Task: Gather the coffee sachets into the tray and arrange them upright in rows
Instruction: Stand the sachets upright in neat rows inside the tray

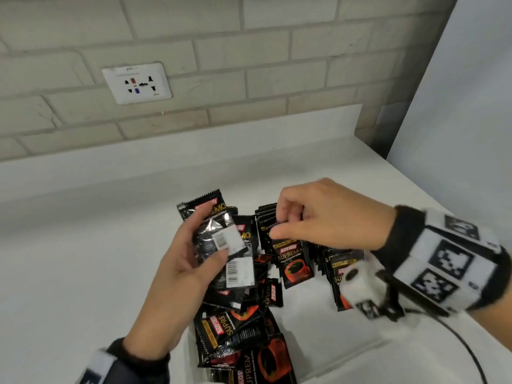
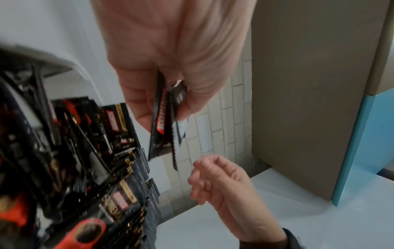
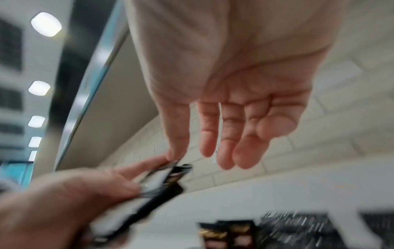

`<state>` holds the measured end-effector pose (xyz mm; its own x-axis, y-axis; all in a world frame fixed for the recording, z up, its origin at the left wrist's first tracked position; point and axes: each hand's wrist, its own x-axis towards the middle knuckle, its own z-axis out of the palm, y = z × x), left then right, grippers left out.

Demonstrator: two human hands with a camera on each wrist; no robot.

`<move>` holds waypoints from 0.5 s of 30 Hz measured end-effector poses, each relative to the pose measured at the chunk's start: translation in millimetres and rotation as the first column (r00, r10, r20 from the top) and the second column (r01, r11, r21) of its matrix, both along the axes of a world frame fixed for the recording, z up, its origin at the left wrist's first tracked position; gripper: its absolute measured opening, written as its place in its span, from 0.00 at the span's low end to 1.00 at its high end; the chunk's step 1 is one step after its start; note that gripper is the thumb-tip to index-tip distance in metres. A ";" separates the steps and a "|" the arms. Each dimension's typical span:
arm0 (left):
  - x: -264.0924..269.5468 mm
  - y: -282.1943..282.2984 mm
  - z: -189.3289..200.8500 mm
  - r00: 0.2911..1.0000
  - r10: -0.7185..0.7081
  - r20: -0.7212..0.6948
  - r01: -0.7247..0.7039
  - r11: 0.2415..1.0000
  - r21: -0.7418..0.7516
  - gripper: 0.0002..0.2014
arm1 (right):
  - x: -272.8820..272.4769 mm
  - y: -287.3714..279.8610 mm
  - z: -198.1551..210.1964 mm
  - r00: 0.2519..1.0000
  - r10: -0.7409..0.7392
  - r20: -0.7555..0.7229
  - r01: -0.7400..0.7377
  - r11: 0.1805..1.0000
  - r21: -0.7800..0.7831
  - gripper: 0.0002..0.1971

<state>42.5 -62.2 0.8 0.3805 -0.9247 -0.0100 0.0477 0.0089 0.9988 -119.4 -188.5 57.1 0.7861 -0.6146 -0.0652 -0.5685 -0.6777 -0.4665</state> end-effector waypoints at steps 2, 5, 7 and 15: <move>-10.8 -6.5 -0.8 1.000 -0.004 0.014 0.005 0.999 -0.046 0.35 | -0.1 14.5 -9.1 0.991 -0.067 0.119 0.037 0.970 0.241 0.16; -25.6 -13.6 -2.3 0.997 -0.017 0.079 0.026 0.993 -0.112 0.40 | 2.2 25.2 -34.4 0.956 -0.201 0.214 0.088 0.892 0.443 0.21; -31.5 -15.0 -5.0 0.995 -0.026 0.095 0.038 0.991 -0.131 0.42 | 2.2 25.8 -44.7 0.901 -0.318 0.295 0.116 0.832 0.543 0.23; -43.0 -15.8 -12.9 0.990 -0.064 0.125 0.075 0.994 -0.084 0.51 | 1.0 20.1 -63.4 0.762 -0.451 0.464 0.133 0.810 0.571 0.19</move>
